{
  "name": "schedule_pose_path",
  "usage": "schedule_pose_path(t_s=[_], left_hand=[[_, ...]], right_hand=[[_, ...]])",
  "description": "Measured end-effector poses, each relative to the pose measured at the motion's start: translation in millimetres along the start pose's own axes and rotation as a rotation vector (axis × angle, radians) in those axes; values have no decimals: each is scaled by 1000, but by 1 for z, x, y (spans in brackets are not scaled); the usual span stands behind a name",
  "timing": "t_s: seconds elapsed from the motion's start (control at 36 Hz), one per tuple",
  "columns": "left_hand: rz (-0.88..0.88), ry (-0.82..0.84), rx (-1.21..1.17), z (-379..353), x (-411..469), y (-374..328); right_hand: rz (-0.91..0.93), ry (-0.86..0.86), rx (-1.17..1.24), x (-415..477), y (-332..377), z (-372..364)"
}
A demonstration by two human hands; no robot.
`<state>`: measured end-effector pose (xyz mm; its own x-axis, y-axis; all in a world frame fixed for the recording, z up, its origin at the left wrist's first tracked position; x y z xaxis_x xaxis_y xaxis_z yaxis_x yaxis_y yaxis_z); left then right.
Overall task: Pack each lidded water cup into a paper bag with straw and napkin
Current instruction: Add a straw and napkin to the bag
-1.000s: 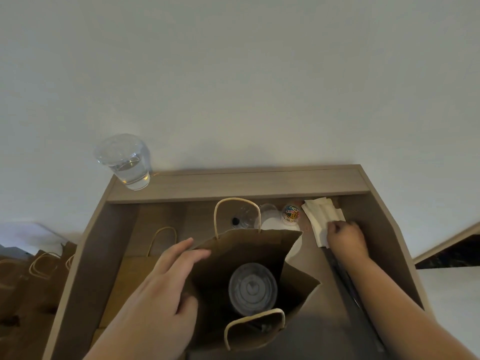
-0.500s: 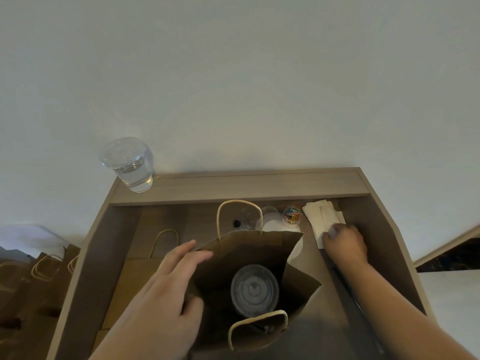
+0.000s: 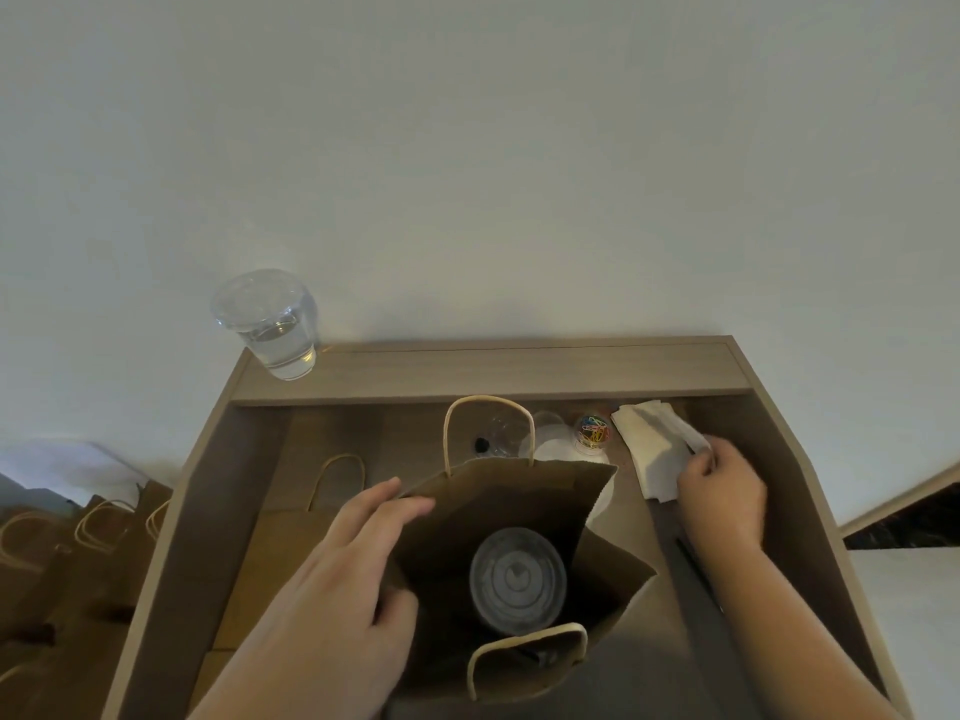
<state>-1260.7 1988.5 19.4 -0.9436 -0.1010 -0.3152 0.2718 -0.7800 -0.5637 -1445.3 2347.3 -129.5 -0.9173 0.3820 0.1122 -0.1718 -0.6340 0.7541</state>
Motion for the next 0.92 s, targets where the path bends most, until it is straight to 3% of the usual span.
schedule_pose_path(t_s=[0.17,0.22,0.28,0.33,0.36,0.39,0.44,0.5,0.58,0.67,0.75,0.92], left_hand=[[14,12,-53,3,-1,0],[3,21,-66,3,-2,0],[-24,3,-61,2,-1,0],[-52,-16,-53,0,-2,-2],[-52,-19,-60,-2,-2,-2],[-43,-30,-68,-4,-2,-1],[-11,-69,-89,-4,-1,1],[-58,-54,-78,-3,1,3],[-73,-31,-64,2,1,0],[-70,-21,-56,1,2,1],[-85,-8,-91,0,1,5],[-134,-71,-247,2,-2,10]], right_hand=[[293,-179,147,-51,84,85],[348,-210,300,-71,119,112],[417,-101,600,-93,153,126],[494,169,852,-110,181,128],[534,332,850,-116,194,125],[587,490,719,-120,204,118],[695,804,236,-123,214,98],[721,984,-179,-125,214,79],[715,906,-441,-129,212,59],[687,874,-469,-126,210,57],[744,857,-216,-126,214,70],[832,444,423,-117,211,115]])
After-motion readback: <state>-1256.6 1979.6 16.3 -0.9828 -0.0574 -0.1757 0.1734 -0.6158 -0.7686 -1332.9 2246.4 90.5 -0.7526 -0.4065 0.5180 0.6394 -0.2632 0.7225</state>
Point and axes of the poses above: each hand's wrist, its own x-axis towards the middle knuckle, its own z-axis out of the back of the hand, y = z × x, the point moved 1 cm from there along x, towards the middle knuckle, and after that the axes turned 8 degrees about z, right-handed, at the moved point
